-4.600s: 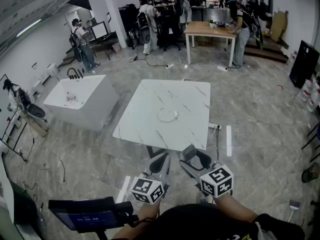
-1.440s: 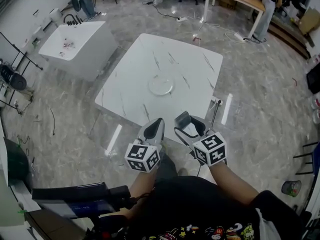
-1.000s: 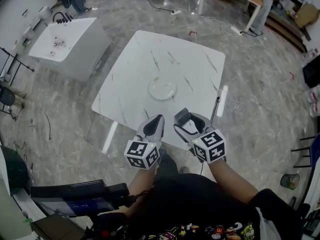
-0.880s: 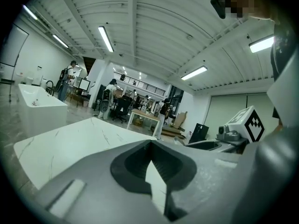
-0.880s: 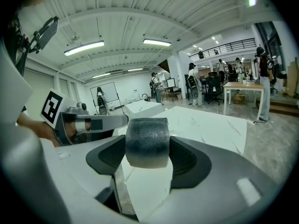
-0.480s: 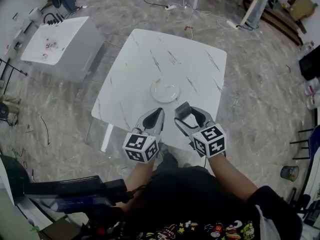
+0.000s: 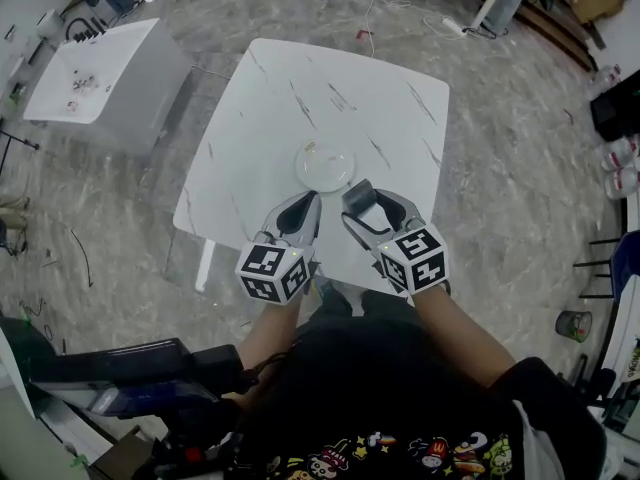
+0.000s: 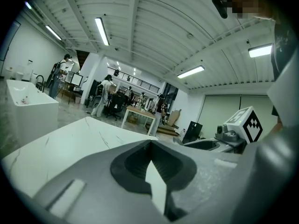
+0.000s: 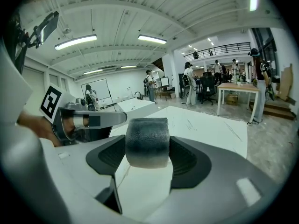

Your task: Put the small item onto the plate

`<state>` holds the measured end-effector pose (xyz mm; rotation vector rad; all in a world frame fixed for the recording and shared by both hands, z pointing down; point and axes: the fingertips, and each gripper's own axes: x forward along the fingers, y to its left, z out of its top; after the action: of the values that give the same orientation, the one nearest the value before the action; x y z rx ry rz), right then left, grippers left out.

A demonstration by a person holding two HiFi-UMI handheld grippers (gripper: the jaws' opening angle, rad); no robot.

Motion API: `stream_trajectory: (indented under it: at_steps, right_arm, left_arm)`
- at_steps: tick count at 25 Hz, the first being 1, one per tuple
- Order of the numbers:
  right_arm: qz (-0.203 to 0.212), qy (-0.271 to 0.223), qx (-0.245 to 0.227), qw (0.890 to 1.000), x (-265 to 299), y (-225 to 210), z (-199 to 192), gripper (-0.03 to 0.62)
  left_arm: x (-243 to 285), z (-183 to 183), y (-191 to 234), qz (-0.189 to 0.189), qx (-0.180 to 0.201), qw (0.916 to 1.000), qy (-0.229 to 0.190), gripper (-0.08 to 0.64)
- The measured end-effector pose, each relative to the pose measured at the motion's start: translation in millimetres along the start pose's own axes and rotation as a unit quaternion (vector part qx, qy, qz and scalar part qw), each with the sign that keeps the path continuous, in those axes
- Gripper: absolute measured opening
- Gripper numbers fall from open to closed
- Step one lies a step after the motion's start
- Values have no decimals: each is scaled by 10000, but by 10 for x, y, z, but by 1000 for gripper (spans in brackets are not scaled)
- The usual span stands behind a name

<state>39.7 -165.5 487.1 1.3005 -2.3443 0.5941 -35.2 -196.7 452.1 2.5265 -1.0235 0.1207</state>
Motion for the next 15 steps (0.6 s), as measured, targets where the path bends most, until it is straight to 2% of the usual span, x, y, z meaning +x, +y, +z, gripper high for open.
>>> stream_trajectory:
  at_steps: [15]
  right_arm:
    - [497,287,-407,9975,547,-252,100,321]
  left_arm:
    - [212,-23,470,675,-110,9977,19,0]
